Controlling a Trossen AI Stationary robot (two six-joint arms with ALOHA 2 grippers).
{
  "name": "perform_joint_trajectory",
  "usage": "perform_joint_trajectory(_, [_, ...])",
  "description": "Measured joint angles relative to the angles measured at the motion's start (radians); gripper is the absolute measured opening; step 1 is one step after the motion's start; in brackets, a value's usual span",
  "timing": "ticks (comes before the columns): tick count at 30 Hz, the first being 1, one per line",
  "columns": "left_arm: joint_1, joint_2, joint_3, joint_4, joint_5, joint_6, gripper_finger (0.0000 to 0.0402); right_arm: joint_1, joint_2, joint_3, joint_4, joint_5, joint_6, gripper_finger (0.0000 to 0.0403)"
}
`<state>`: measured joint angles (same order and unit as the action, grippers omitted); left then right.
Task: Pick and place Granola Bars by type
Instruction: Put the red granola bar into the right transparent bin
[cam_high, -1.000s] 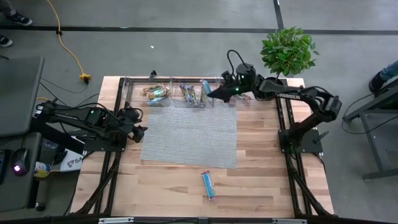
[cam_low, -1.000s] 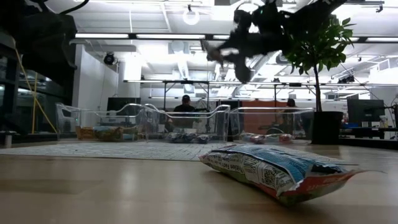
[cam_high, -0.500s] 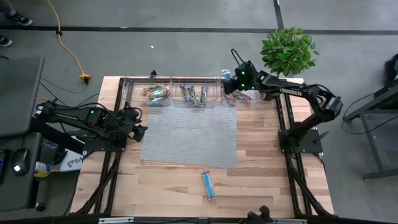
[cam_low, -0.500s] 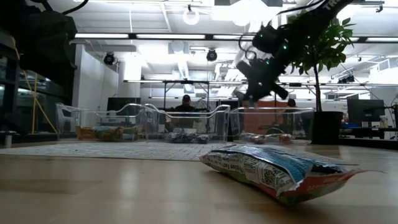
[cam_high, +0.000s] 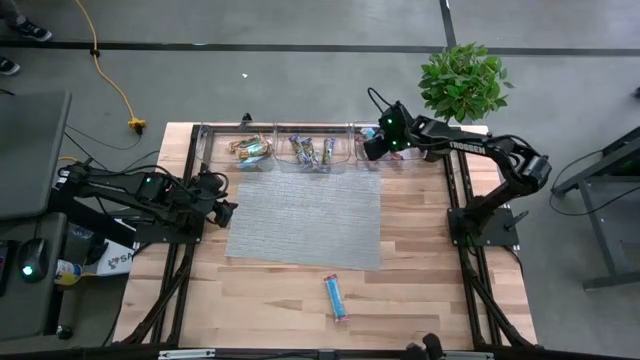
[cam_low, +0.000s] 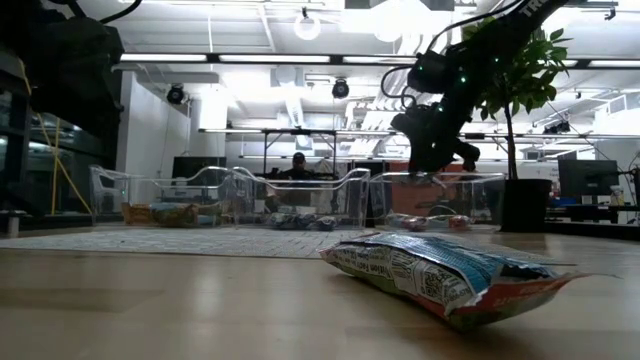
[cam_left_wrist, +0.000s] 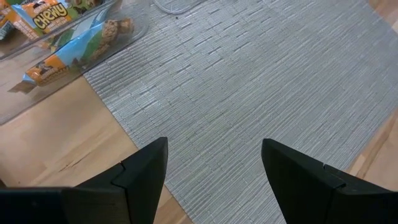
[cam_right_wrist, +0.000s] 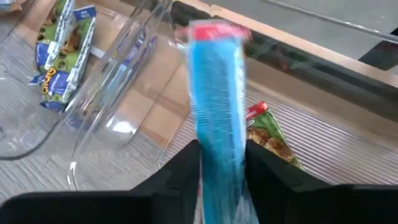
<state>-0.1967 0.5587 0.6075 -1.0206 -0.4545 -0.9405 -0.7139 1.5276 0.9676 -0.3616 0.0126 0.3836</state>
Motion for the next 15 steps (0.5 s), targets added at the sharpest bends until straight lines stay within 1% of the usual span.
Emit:
perform_joint_trajectory(4, [0.0,0.0,0.0,0.0,0.001,0.0,0.0256,0.0,0.0,0.0,0.004,-0.003,-0.016,0.0148])
perform_joint_trajectory(8, [0.0,0.0,0.0,0.0,0.001,0.0,0.0256,0.0,0.0,0.0,0.032,-0.047,-0.025,0.0184])
perform_joint_trajectory(10, [0.0,0.0,0.0,0.0,0.001,0.0,0.0256,0.0,0.0,0.0,0.075,-0.104,-0.028,0.0192])
perform_joint_trajectory(13, [0.0,0.0,0.0,0.0,0.001,0.0,0.0256,0.011,-0.017,0.0,0.167,-0.203,-0.044,0.0194])
perform_joint_trajectory(15, [0.0,0.0,0.0,0.0,0.001,0.0,0.0256,0.03,-0.041,0.0,0.232,-0.248,-0.044,0.0194])
